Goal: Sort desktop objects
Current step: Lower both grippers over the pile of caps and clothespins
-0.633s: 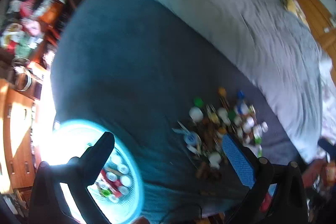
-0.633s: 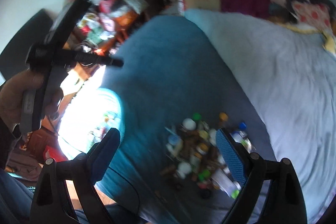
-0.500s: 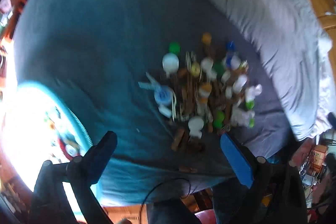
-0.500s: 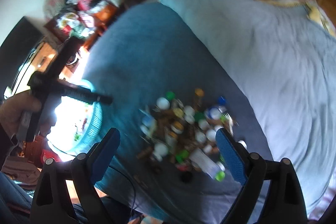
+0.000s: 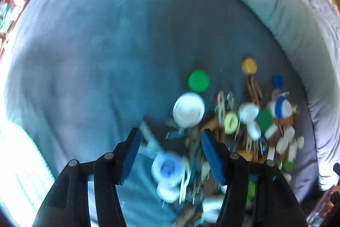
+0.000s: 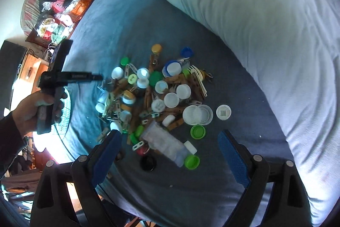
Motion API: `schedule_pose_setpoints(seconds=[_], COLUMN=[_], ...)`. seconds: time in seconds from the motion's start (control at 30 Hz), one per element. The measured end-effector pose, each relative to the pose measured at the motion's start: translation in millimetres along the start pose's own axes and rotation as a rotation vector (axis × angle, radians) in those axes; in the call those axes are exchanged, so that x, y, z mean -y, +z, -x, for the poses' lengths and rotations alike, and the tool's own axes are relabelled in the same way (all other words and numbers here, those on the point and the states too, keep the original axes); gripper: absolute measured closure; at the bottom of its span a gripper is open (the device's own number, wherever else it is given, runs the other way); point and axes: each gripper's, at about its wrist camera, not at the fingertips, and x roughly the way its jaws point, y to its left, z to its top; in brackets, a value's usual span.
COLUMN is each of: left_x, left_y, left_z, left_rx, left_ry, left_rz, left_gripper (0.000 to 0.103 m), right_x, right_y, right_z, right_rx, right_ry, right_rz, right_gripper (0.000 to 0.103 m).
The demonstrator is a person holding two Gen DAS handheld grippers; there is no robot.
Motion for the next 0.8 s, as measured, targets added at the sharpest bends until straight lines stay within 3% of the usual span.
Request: schedule_pose_setpoints(seconds=[0.13,0.27,0.4,0.43,0.53,0.57,0.6,0.67,0.8], left_x=[27.8,34.5,50.7,54.0,58.1,58.9,60.5,65.7,68.4], left_y=[-3.5,-1.9,-7.6,-10.0,-17.6,-19.8,-22.1,-26.2,-31.0], left_z=[-23.1,-28.6,-32.6,-31.8,-24.9,-20.4,-14.2,-3.7,22.6], left_rx=[0.049,0.021,0.060,0.070,0.078,0.084,0.099,0.120,0.136], left_ry=[0.021,-0.004,0.004,0.002,-0.020,-0.026,-0.029,-0.038,-0.052], left_rz=[-0.095,-0.110,-0.148,-0.150,-0.122,-0.109,-0.102,-0.097,-0.090], left_gripper=[0.043,0.049,0.056,0.060,0.085,0.088,0.089,0.089,0.089], right_x=[11.1,22.2,29.4,31.7,39.8,42.8,45.9,52.1,69.2], right_y=[-0.4,1.8,7.9,9.2,11.7,12.2,12.9,13.8,15.0], right_z=[-18.5,-34.3,-39.3,-39.7,-41.3,-41.2,-41.3,-45.0,-56.0], right_rx=[-0.003,-0.002,0.033,0.043,0.056,0.060,0.064,0.064,0.058], right_ry=[0.005,0.002,-0.019,-0.024,-0.037,-0.037,-0.035,-0.048,-0.068], right_rz=[-0.005,-0.024,-0.022,-0.023,-0.034,-0.037,-0.036,-0.021,-0.046], right_gripper=[0.010,0.011,0.015,0.020,0.026,0.034,0.038,0.060,0.061])
